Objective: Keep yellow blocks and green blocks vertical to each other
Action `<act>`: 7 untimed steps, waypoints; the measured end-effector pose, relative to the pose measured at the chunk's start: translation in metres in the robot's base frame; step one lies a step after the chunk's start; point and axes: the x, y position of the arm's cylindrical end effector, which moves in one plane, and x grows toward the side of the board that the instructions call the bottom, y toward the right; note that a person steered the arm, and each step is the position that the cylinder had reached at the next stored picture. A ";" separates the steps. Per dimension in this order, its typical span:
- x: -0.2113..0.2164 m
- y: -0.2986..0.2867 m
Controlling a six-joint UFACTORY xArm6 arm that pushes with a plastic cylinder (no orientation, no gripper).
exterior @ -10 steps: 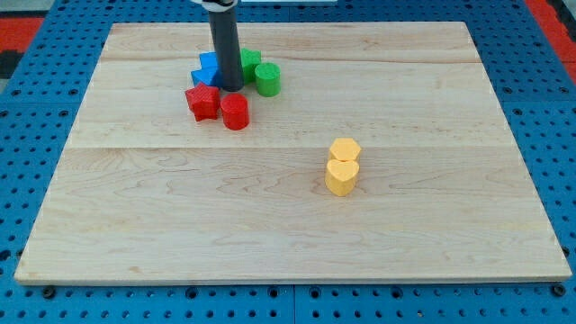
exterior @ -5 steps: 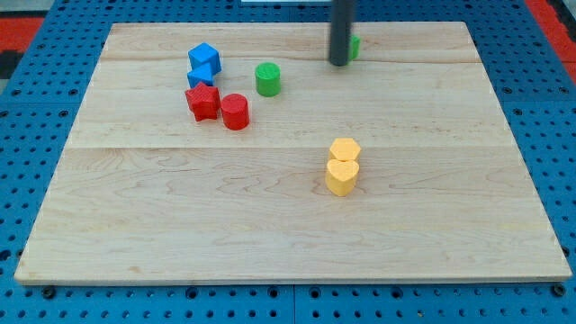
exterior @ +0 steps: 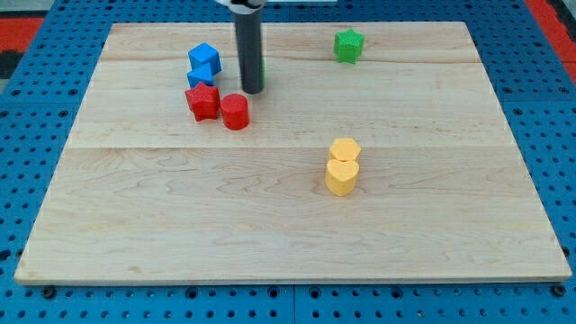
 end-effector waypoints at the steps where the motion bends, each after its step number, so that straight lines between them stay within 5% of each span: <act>1: -0.001 -0.034; 3: -0.046 0.045; 6: -0.043 0.129; 7: 0.016 0.128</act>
